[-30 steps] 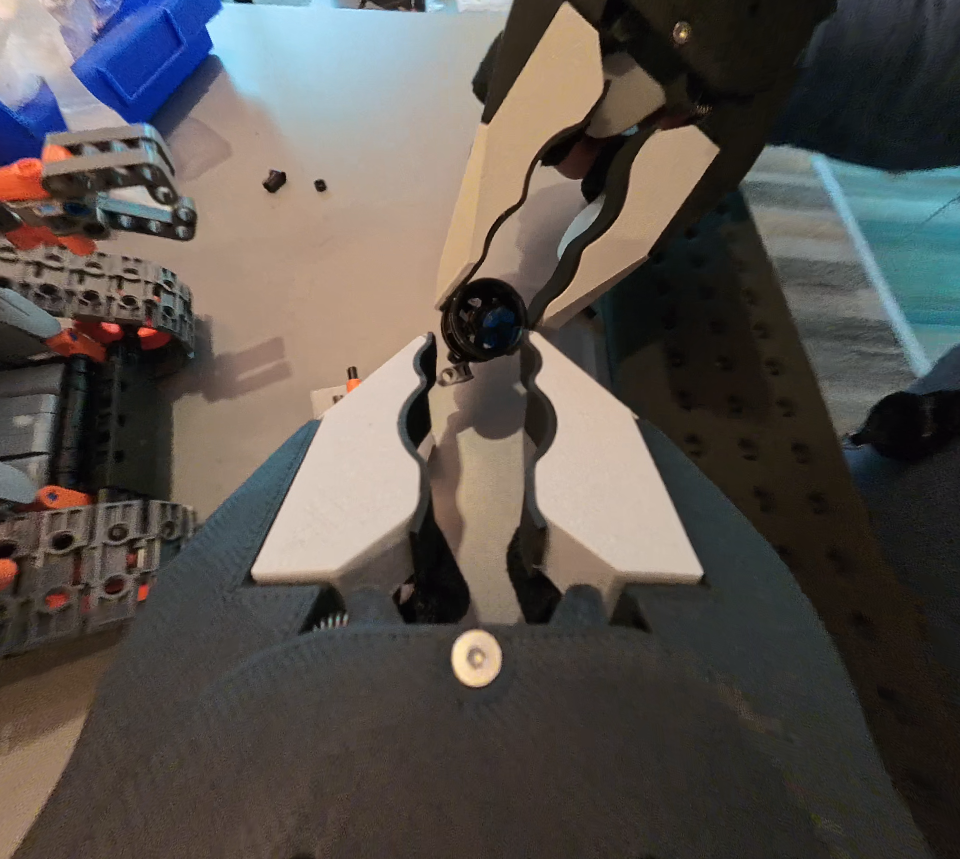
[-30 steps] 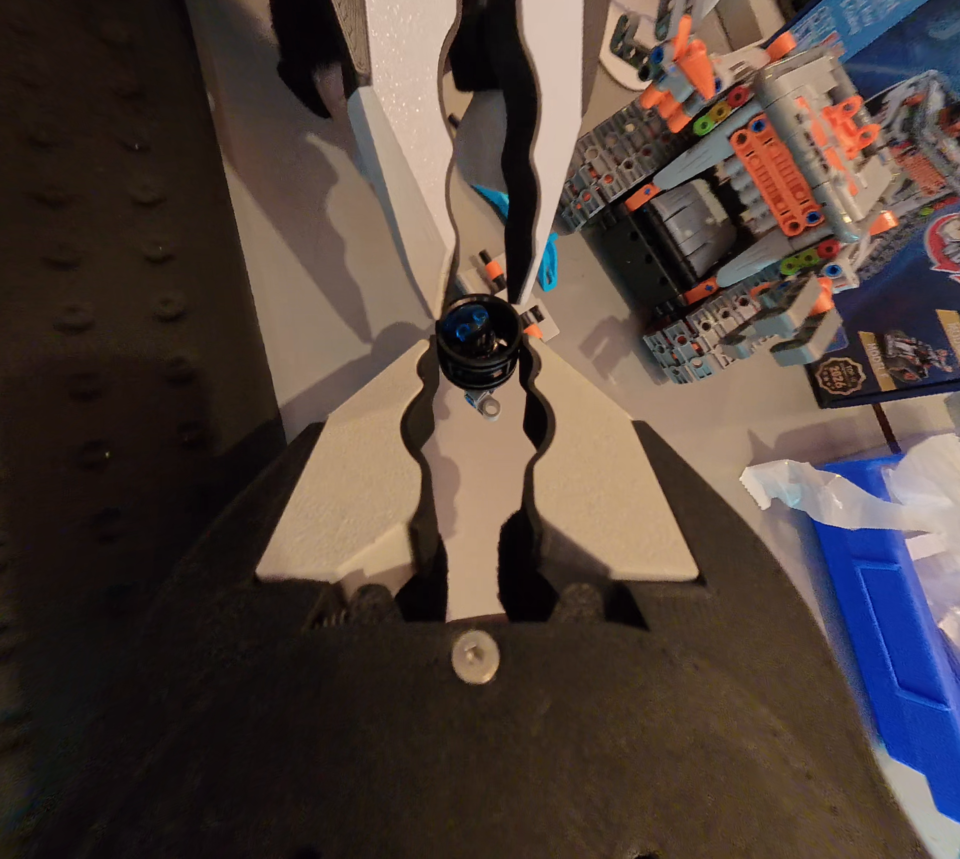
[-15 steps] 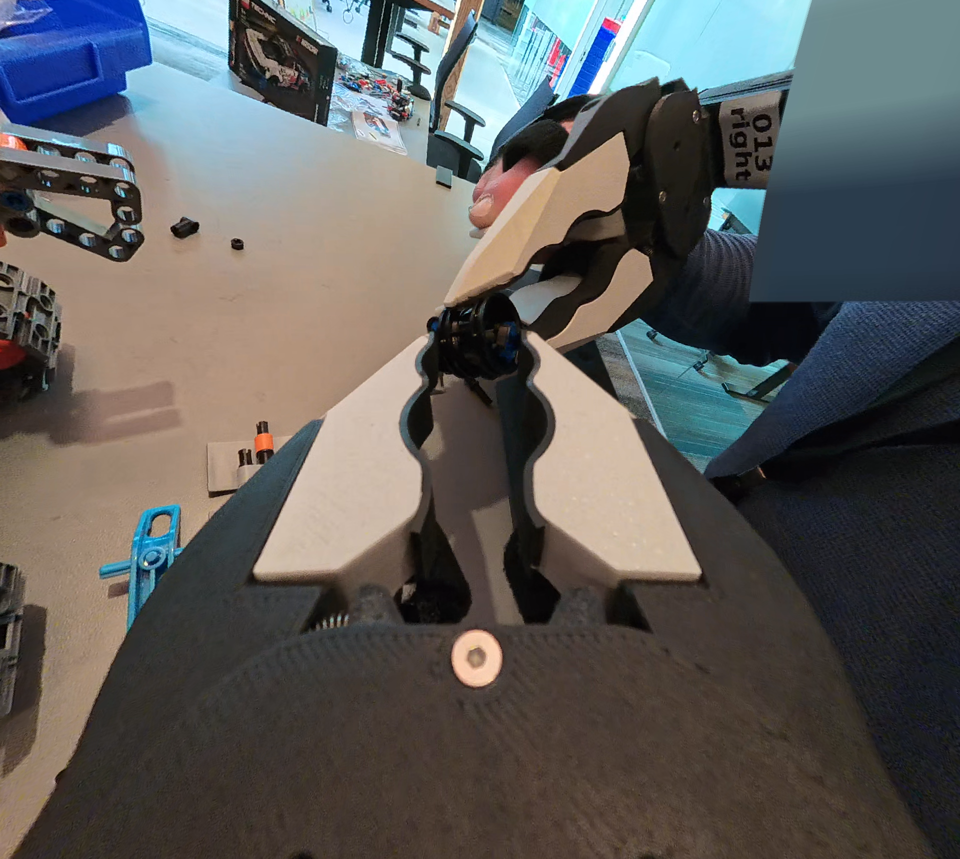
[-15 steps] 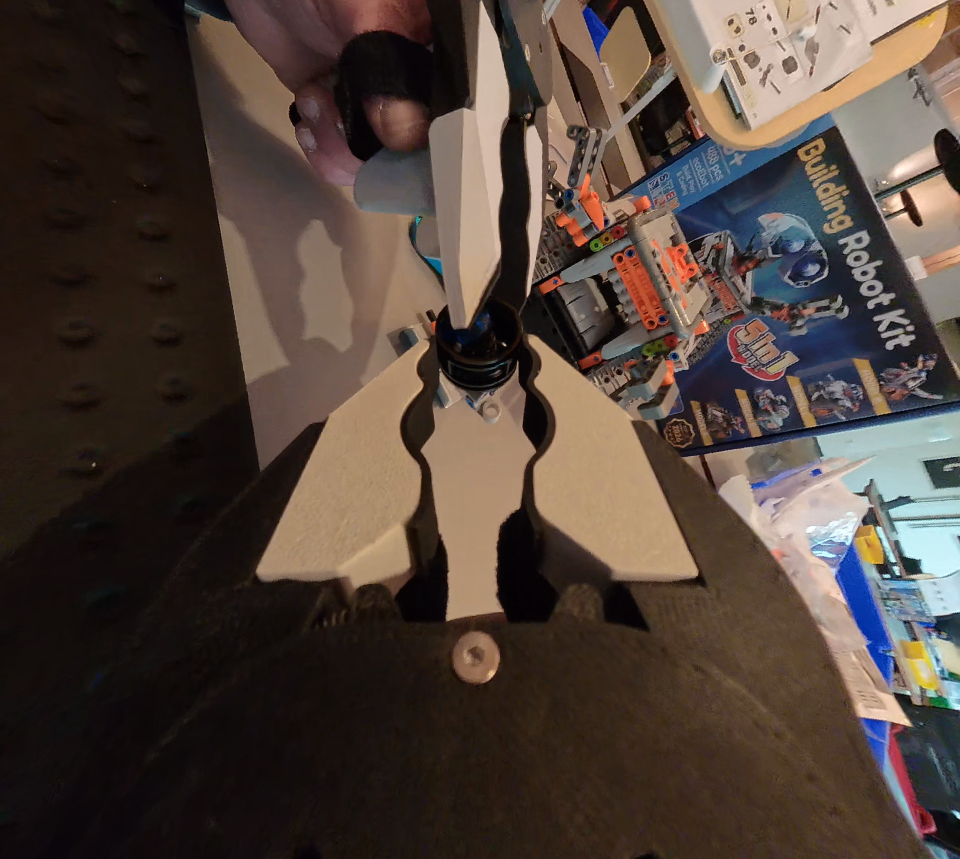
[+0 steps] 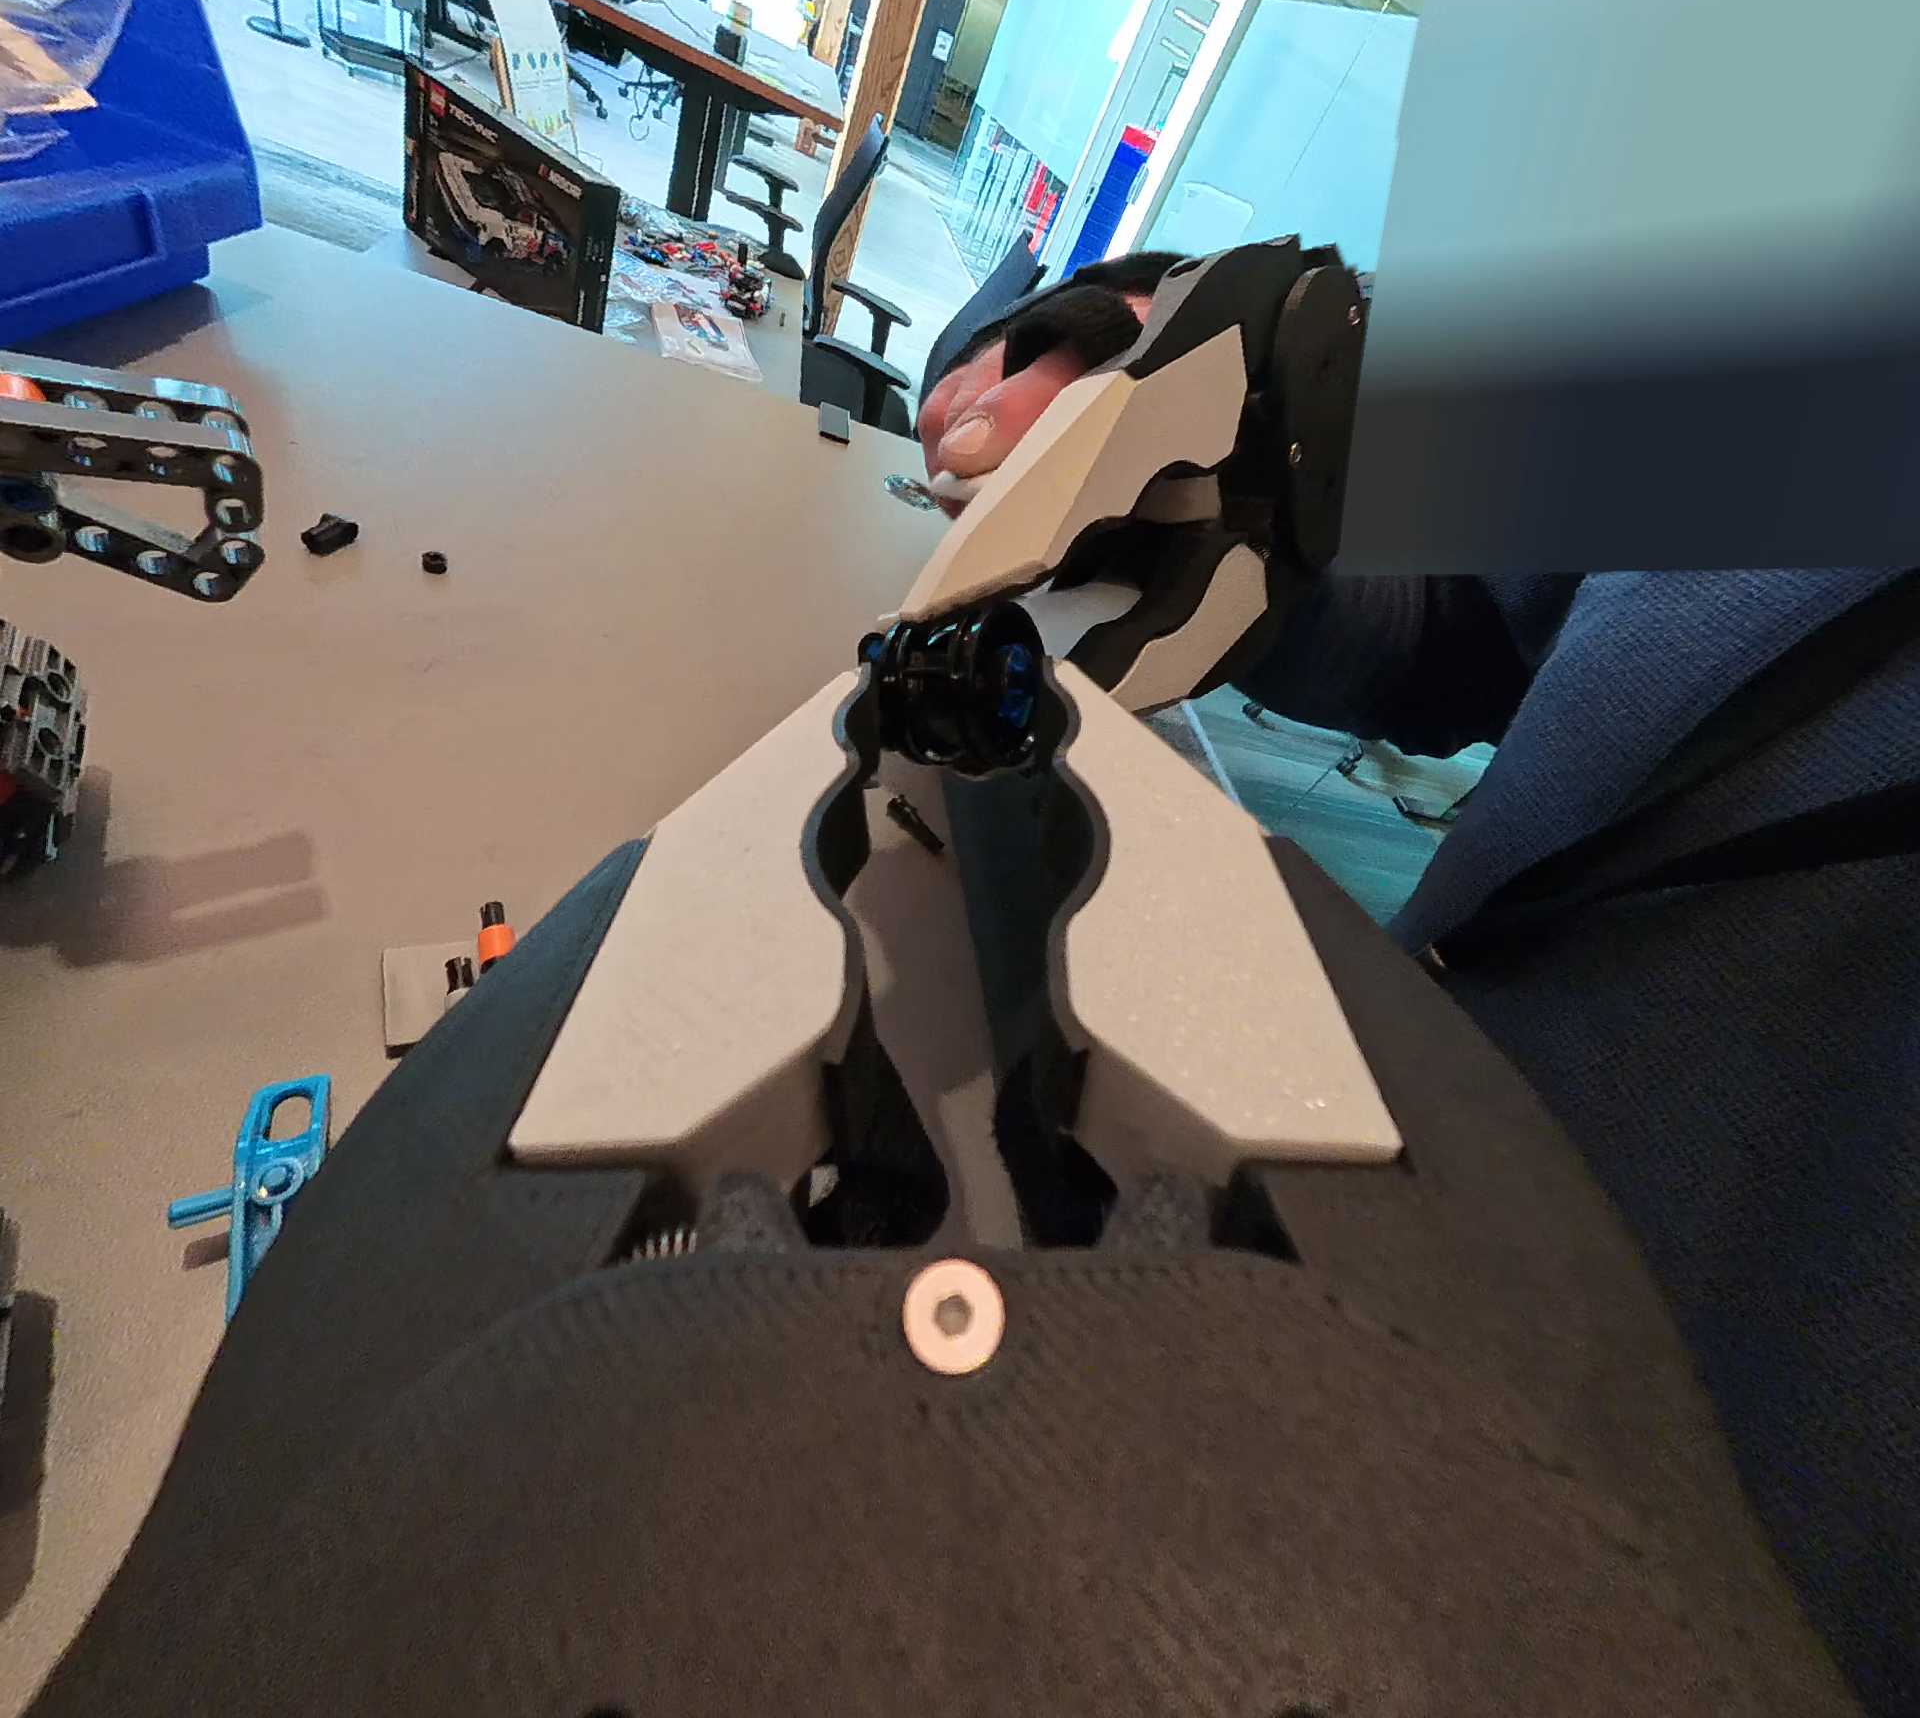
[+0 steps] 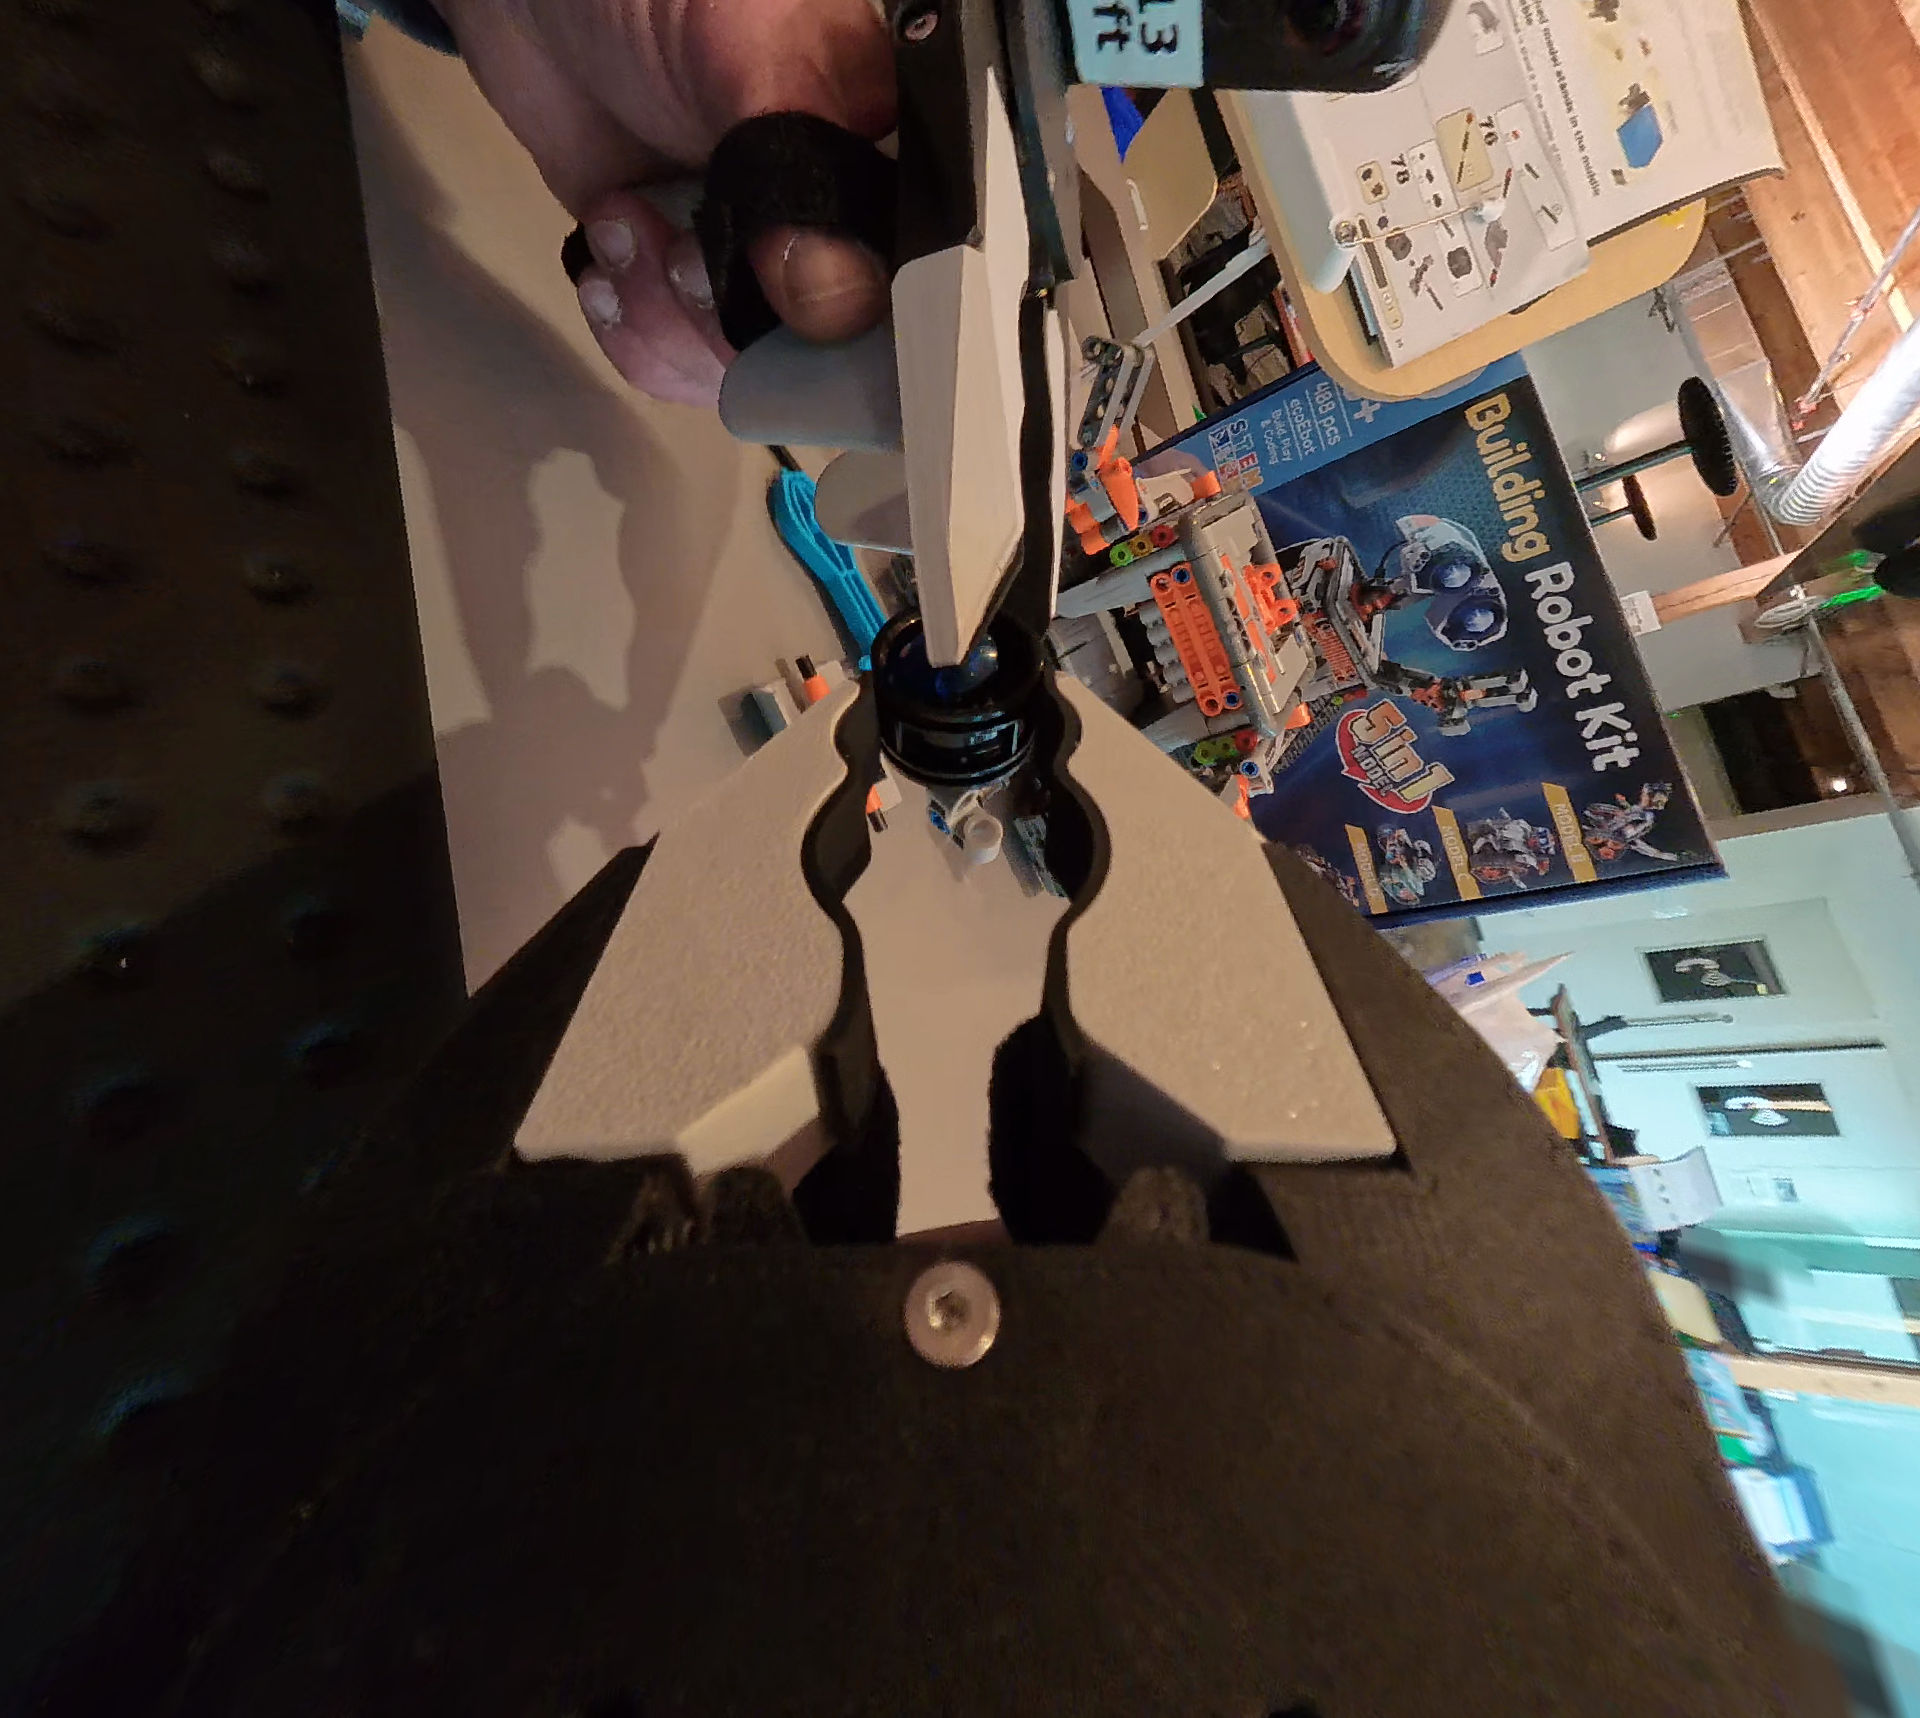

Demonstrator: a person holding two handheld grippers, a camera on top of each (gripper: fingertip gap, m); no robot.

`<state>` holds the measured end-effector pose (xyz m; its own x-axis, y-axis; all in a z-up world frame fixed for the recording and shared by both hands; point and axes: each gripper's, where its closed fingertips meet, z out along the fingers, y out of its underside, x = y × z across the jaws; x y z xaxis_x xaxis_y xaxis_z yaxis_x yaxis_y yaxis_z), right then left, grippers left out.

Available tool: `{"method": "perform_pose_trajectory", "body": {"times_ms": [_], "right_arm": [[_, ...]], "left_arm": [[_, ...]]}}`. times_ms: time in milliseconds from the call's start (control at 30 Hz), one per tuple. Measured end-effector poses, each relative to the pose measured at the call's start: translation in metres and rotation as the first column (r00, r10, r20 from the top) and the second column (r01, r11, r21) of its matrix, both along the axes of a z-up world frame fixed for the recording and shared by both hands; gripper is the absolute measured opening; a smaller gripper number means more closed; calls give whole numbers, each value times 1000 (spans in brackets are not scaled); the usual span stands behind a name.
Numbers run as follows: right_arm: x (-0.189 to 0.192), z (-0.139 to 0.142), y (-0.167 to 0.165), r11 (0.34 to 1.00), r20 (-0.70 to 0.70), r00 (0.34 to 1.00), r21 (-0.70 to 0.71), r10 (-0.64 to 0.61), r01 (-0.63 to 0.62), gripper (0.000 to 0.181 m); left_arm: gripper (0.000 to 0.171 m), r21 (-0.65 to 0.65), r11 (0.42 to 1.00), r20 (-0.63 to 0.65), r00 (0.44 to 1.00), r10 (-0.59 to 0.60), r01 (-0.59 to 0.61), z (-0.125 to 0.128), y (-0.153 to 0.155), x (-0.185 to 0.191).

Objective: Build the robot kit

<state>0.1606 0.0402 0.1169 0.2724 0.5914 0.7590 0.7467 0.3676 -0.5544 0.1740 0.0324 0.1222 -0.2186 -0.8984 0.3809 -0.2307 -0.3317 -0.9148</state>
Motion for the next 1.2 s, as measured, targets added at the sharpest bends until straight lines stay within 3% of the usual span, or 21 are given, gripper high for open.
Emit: {"method": "perform_pose_trajectory", "body": {"times_ms": [867, 1200], "right_arm": [[-9, 24, 15, 993, -163, 983, 67, -85, 97, 27], [-9, 34, 8, 989, -216, 976, 132, -40, 70, 27]], "left_arm": [[25, -91, 993, 164, 982, 88, -74, 26, 16, -7], [34, -113, 993, 189, 982, -2, 24, 37, 9, -9]]}}
